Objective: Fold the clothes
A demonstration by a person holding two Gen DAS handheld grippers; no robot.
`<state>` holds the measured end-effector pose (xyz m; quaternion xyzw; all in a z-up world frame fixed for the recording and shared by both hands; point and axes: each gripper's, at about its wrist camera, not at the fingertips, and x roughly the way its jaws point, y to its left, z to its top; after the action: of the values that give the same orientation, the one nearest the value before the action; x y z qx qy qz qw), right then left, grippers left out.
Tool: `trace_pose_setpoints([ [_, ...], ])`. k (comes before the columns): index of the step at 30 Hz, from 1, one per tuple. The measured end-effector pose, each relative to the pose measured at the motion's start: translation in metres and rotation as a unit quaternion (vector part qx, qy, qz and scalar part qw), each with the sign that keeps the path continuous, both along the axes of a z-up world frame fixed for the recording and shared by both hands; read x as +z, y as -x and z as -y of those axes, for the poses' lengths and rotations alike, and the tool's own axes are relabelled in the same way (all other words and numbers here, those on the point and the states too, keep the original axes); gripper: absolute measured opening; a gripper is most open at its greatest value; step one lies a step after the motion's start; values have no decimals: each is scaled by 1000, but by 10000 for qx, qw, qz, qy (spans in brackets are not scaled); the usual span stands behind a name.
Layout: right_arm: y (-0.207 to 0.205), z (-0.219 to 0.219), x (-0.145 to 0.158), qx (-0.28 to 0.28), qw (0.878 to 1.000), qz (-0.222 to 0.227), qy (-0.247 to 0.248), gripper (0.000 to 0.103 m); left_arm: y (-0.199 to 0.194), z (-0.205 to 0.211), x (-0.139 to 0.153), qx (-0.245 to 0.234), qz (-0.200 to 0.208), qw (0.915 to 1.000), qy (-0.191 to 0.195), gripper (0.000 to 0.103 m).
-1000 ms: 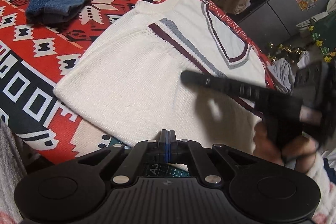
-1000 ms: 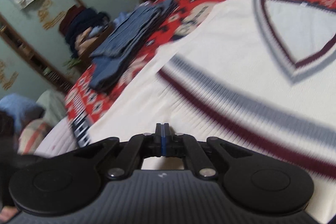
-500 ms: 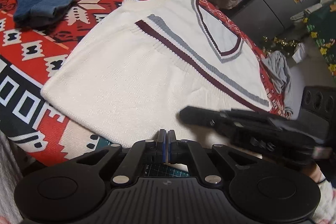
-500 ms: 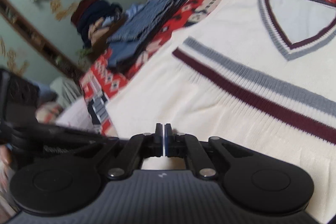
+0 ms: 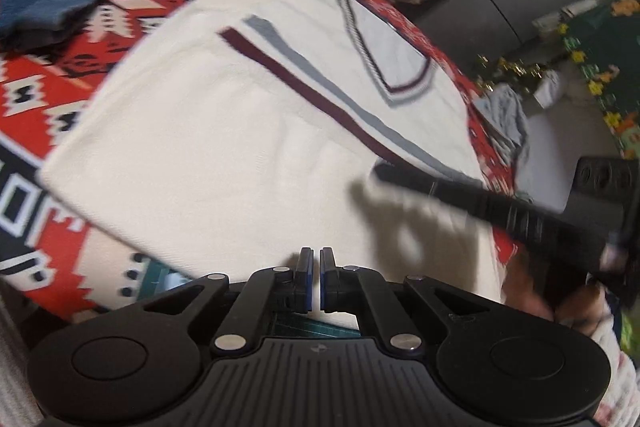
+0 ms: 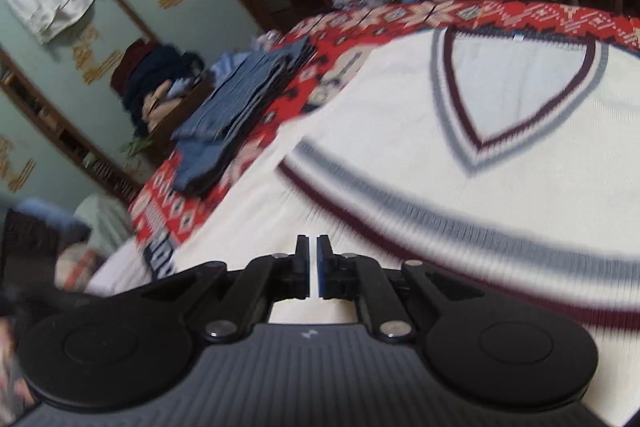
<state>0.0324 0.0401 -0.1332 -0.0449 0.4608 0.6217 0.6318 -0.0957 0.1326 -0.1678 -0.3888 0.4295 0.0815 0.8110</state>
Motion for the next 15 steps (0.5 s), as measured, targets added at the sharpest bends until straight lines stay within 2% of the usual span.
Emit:
trace_pose_setpoints([
  [4,24,15,-11,462,9986,-96,219,6,-8,11,-6,-232,-101,9997,-48,2],
  [7,25,16,-22,515,9980,-102,348,6,-9,13,-9,-250,-142,9995,-118,2],
  [10,11,9,-25,345,9990,-24,295,2,-8,11,-9,-216,-155,9996,-94,2],
  [15,-27,-4,-21,-281,9993,102,213,2,-11,15,-4,-247,-159,9995,-117,2],
])
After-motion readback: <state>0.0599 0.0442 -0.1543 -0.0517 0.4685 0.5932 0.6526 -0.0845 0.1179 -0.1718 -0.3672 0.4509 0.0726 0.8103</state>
